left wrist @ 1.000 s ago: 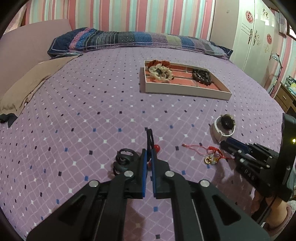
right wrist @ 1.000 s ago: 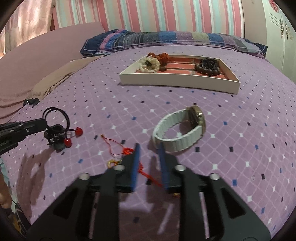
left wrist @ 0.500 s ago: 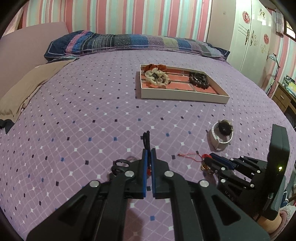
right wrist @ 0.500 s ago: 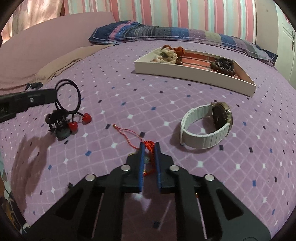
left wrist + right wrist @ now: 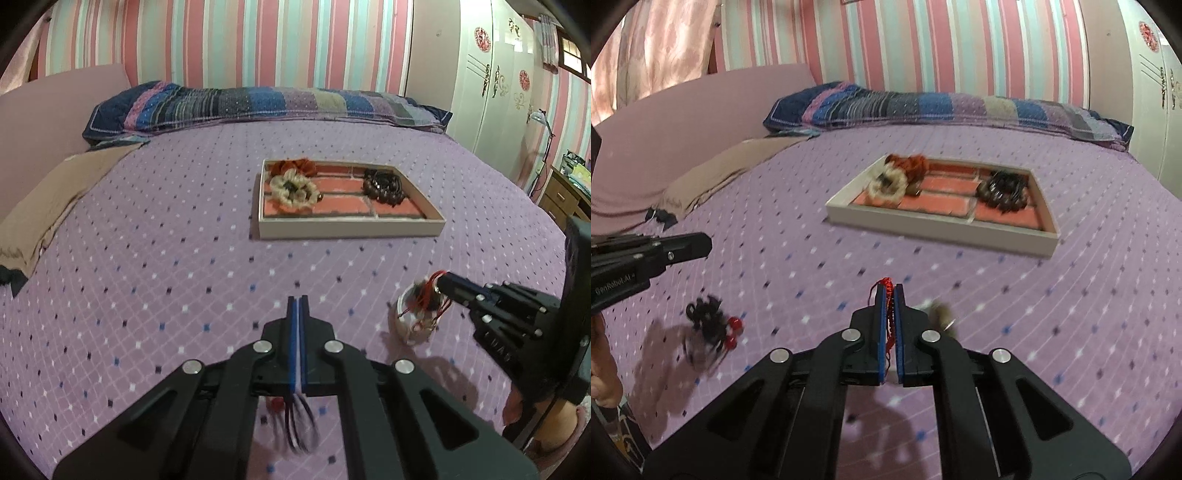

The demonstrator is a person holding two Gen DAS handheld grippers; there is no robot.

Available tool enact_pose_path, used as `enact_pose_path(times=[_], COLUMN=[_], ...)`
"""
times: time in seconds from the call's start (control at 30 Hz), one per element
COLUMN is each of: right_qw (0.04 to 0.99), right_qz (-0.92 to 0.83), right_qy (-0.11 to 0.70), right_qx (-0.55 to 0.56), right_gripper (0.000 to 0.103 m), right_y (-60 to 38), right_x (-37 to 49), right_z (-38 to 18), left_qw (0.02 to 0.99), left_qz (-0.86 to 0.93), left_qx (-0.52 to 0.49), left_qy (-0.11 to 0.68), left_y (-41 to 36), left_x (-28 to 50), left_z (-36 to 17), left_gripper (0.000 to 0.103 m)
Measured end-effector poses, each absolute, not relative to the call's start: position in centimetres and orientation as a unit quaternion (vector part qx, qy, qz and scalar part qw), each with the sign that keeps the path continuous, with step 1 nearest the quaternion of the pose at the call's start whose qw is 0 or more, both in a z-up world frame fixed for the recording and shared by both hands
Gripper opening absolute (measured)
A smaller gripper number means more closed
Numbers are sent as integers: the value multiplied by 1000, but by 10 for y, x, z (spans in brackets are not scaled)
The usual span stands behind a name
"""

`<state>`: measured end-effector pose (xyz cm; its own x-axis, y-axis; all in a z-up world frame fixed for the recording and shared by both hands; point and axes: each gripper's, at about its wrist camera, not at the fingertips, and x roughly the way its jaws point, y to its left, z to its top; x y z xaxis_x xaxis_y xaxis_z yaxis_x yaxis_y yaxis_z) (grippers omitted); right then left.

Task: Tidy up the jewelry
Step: 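Lift both held items and carry them over the white tray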

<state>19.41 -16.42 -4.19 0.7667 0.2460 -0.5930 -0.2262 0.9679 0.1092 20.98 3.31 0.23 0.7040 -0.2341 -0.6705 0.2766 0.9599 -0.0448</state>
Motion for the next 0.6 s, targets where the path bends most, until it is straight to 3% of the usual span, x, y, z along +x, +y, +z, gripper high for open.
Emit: enact_pose_path(times=[0.23, 0.6], right_qw=[940, 942], right_qz=[132, 125], right_qy=[313, 311], right_qx=[32, 33], right_gripper=[5, 5], right_y=[-187, -194], right_x=[204, 176], right_z=[-35, -36], left_qw=[923, 900], left_qz=[-117, -137], left_qx=[32, 27], left_qy=[364, 413], left_y=[41, 28], left_x=[204, 166], left_z=[3, -54], left_gripper=[1, 3])
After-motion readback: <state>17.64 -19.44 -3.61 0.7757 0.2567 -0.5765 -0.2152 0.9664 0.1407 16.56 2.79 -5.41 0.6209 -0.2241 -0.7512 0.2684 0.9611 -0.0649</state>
